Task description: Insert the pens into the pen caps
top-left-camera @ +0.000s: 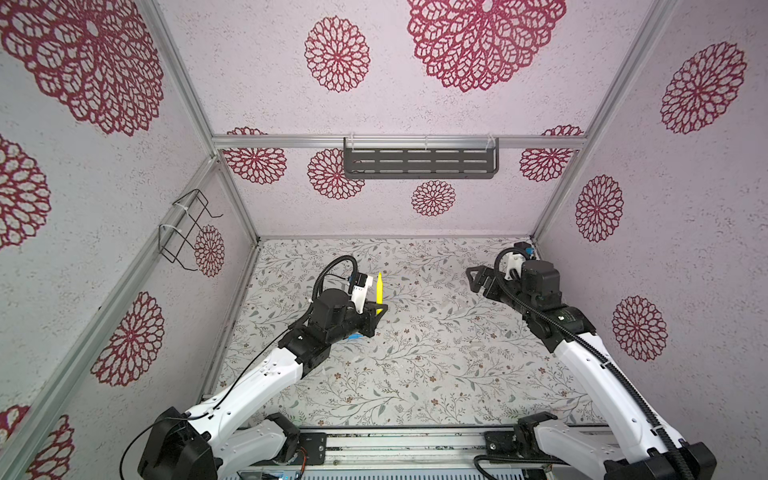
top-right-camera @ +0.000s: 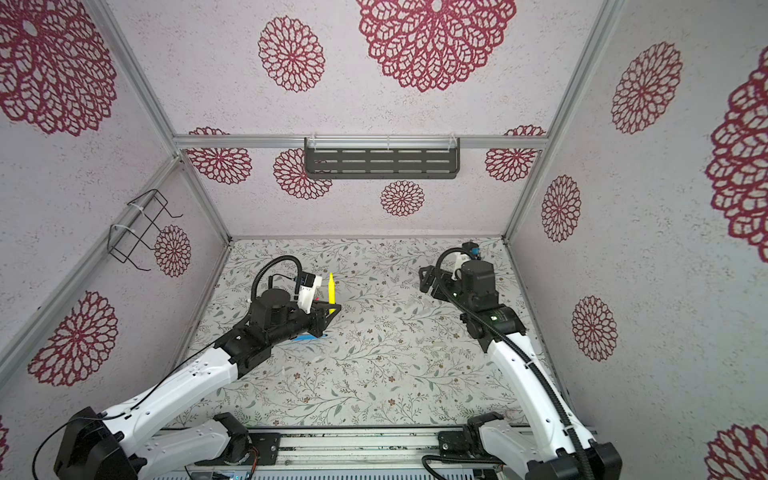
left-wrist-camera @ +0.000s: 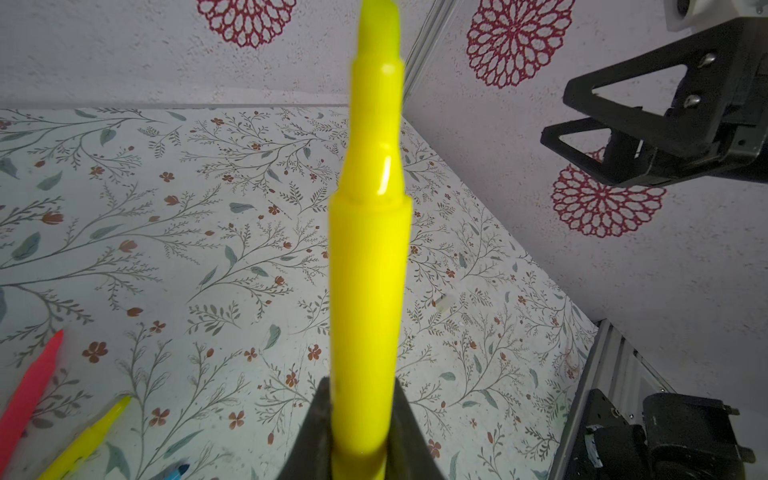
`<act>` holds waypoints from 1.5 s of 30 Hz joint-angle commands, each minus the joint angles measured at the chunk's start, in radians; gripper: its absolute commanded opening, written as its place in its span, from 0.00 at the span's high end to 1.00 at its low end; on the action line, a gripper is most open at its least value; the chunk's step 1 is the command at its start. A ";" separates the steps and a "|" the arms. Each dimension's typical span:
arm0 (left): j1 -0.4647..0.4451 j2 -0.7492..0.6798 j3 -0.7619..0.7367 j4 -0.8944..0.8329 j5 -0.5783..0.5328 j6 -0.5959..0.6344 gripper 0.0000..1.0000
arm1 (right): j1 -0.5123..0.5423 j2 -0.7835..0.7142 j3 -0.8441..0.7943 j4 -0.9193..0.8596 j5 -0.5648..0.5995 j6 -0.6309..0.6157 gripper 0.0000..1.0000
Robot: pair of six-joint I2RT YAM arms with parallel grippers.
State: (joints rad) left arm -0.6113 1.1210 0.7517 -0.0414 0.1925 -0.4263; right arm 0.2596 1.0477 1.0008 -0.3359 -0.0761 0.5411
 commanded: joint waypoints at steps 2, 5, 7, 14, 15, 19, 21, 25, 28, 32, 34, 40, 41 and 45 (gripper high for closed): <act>0.007 0.003 -0.028 0.027 0.001 -0.024 1.00 | -0.043 0.016 0.017 -0.102 0.035 0.065 0.01; 0.006 0.014 -0.039 0.035 0.031 -0.025 1.00 | -0.050 0.096 0.054 -0.149 0.014 0.065 0.01; 0.007 0.011 -0.048 0.038 0.050 -0.018 1.00 | -0.049 0.133 0.065 -0.167 0.008 0.086 0.01; 0.007 -0.055 -0.108 0.055 0.073 0.004 1.00 | -0.054 0.231 0.113 -0.331 0.171 0.228 0.01; 0.007 -0.062 -0.115 0.051 0.065 0.008 1.00 | -0.055 0.250 0.126 -0.355 0.166 0.229 0.01; 0.006 -0.082 -0.132 0.043 0.056 0.013 1.00 | -0.058 0.287 0.133 -0.371 0.090 0.247 0.01; 0.006 -0.087 -0.142 0.046 0.052 0.006 1.00 | -0.062 0.295 0.127 -0.362 0.043 0.252 0.01; 0.007 -0.097 -0.163 0.060 0.052 -0.006 1.00 | -0.066 0.289 0.071 -0.333 0.007 0.365 0.02; 0.007 -0.103 -0.177 0.067 0.047 -0.009 1.00 | -0.064 0.259 0.002 -0.357 0.066 0.522 0.06; 0.007 -0.112 -0.196 0.087 0.039 -0.012 1.00 | -0.060 0.210 -0.090 -0.366 0.116 0.684 0.10; 0.007 -0.111 -0.196 0.087 0.035 -0.003 1.00 | -0.060 0.206 -0.099 -0.383 0.126 0.725 0.11; 0.007 -0.098 -0.189 0.083 0.027 0.004 1.00 | -0.059 0.238 -0.124 -0.371 0.099 0.787 0.18; 0.007 -0.098 -0.189 0.084 0.026 -0.001 1.00 | -0.059 0.251 -0.128 -0.362 0.085 0.792 0.19; 0.006 -0.096 -0.195 0.099 0.025 -0.014 1.00 | -0.029 0.309 -0.127 -0.334 0.065 0.819 0.20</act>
State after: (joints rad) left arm -0.6106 1.0252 0.5591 0.0174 0.2256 -0.4355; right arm 0.2115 1.3247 0.8726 -0.6693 -0.0067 1.2850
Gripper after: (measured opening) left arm 0.181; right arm 0.796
